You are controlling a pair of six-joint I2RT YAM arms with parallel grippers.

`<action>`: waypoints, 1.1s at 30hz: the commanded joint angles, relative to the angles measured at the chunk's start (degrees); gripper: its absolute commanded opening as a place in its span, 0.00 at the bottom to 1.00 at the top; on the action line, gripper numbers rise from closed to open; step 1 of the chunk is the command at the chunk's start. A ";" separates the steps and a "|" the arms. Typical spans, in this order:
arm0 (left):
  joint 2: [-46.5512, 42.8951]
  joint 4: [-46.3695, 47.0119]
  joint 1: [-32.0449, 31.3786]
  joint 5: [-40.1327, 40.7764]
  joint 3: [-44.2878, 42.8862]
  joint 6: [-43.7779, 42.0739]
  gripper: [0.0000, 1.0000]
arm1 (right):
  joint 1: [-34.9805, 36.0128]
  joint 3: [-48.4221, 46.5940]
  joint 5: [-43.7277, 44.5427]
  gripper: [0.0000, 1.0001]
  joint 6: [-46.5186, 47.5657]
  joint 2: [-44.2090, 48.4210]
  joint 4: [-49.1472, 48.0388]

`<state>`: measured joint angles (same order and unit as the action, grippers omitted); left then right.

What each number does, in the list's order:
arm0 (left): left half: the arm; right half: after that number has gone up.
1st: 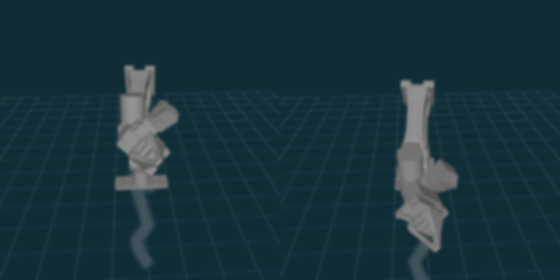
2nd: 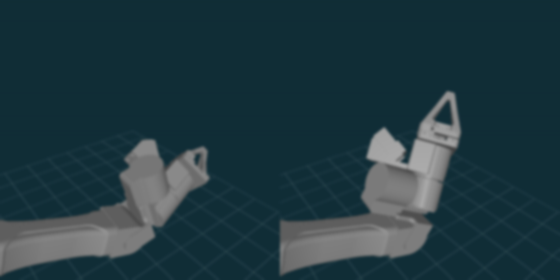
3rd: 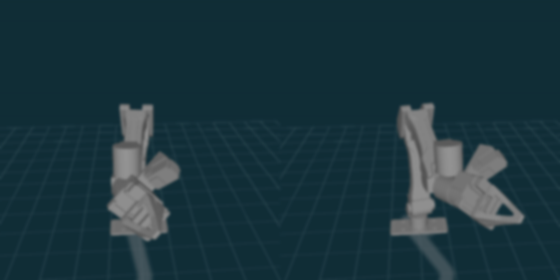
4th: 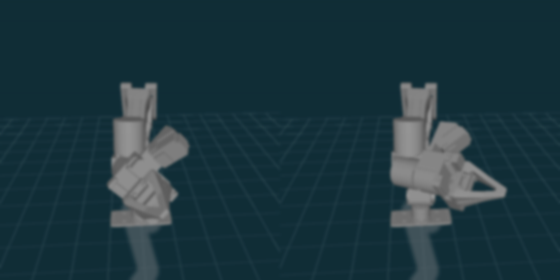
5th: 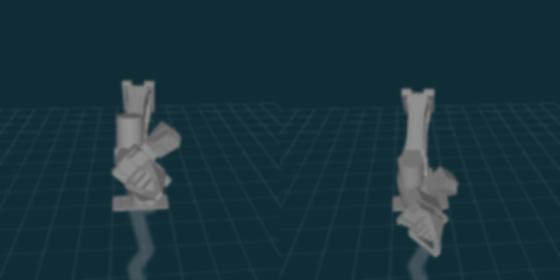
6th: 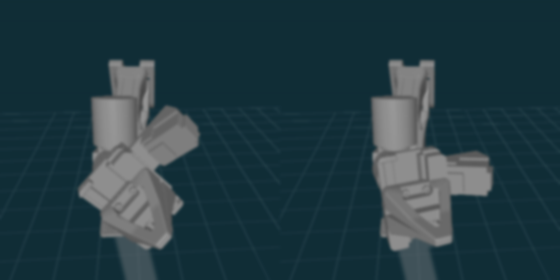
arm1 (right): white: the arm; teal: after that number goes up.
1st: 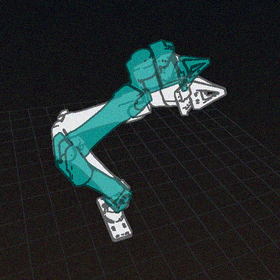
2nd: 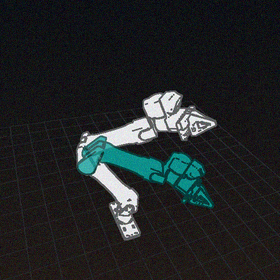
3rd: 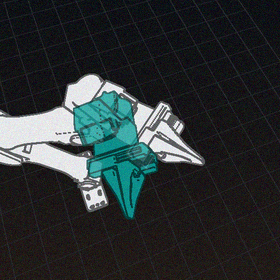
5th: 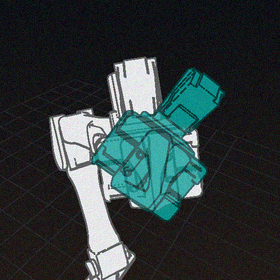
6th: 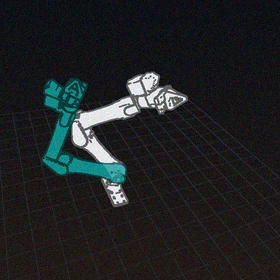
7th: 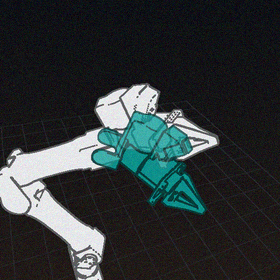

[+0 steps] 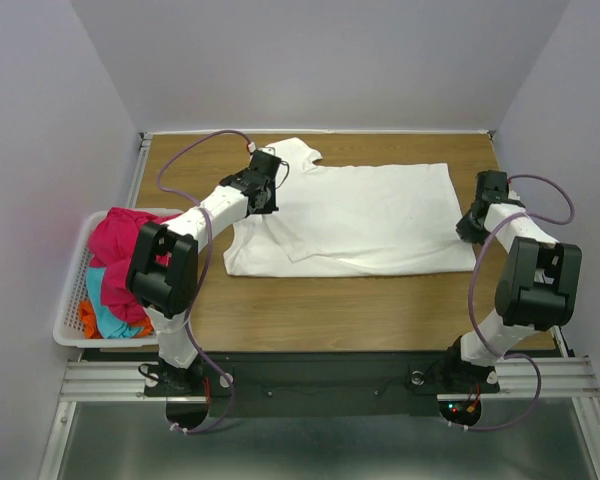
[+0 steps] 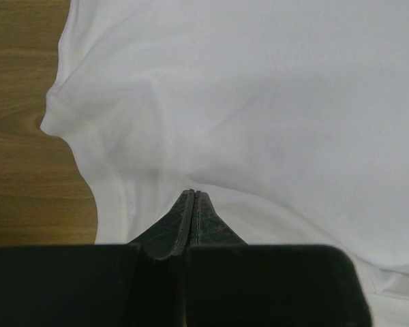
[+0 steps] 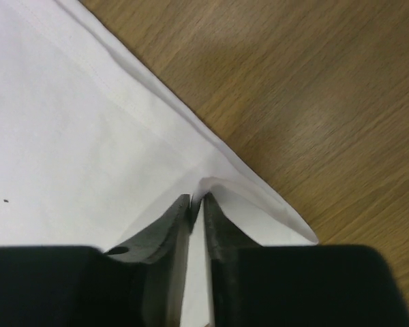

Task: Fold and stack the t-shirts
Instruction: Fold the tshirt

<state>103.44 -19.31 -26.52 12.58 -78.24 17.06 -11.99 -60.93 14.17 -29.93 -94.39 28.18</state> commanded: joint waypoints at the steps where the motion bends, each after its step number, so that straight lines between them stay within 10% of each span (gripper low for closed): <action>1: -0.87 2.08 0.16 -0.19 0.45 1.31 0.21 | -0.32 -1.04 0.68 0.23 -0.04 2.19 -3.31; 4: -2.88 1.30 0.16 -0.10 0.02 1.75 0.60 | -0.14 -0.69 -1.68 0.42 1.80 4.46 -3.57; 8: -10.61 -0.55 0.16 1.66 2.11 2.71 0.89 | 3.01 -1.56 -6.78 0.52 6.36 8.60 -3.66; 19: -30.92 -1.43 1.30 2.54 29.25 9.30 0.86 | 25.15 -3.41 -32.52 0.54 26.85 9.58 -6.30; 33: -26.45 3.49 4.99 4.65 36.05 10.54 0.71 | 39.84 -12.98 -38.16 0.54 36.87 -6.23 -5.60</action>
<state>75.40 -18.04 -21.65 16.45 -42.11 26.96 25.54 -69.97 -21.65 2.72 -98.54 23.51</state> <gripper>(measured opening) 0.748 0.538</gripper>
